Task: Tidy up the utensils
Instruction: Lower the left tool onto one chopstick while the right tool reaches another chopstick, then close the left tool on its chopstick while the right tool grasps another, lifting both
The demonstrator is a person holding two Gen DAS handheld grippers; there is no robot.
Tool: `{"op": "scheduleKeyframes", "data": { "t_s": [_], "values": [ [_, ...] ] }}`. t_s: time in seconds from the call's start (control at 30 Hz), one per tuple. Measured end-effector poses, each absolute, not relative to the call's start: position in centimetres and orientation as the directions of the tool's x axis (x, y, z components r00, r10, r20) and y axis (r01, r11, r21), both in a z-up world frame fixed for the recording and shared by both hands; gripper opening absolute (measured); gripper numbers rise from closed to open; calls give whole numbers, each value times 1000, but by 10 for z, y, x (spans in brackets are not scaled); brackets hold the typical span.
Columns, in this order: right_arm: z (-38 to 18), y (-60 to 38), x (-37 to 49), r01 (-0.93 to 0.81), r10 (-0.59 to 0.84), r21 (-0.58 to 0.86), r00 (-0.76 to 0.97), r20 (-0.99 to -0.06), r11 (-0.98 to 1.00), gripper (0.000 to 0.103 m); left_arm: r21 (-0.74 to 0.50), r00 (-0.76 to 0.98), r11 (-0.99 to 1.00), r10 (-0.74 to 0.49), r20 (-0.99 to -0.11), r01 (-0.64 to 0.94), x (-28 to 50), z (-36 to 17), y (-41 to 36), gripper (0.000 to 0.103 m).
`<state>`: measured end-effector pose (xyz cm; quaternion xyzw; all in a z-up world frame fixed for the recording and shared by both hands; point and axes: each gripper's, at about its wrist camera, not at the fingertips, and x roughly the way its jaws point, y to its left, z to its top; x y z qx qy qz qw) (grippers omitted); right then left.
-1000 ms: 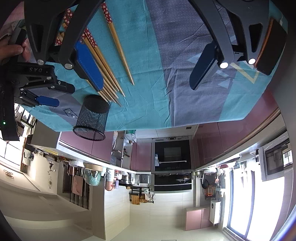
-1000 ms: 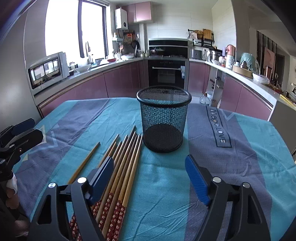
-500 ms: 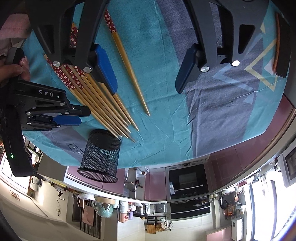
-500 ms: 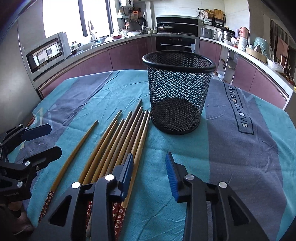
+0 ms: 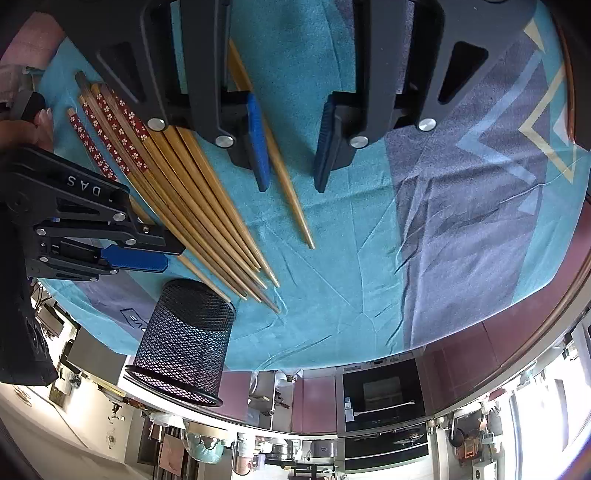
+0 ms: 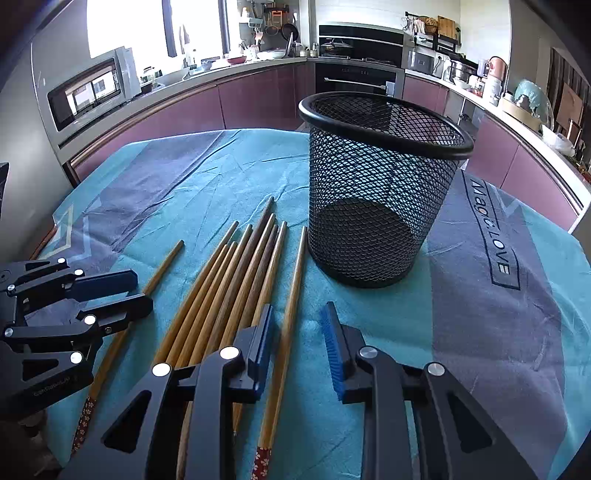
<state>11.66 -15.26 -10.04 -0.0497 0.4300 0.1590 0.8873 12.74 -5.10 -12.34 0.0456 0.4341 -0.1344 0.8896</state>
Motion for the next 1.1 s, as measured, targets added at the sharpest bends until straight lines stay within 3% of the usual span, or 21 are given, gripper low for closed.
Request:
{"op": "scheduleKeyframes", "data": {
  "t_s": [0.1,0.2,0.43,0.57,1.1],
  "values": [
    [-100,-153,120,-330,262,76,568,-781,941,7,-52,586,963,-204,-784,266,133,-124,-50,11],
    [-99,-155,121,-330,285,106,561,-778,938,5,-60,594,967,-200,-779,247,135,-124,-50,9],
    [-86,-167,112,-347,360,180,573,-737,921,5,-90,621,968,-219,-753,233,133,-109,-39,7],
    [-62,-172,101,-392,430,220,602,-673,893,5,-155,633,950,-297,-714,271,125,-87,-29,7],
    [21,-192,89,-471,534,253,711,-457,845,5,-305,729,854,-519,-446,421,103,35,-7,7]
  ]
}}
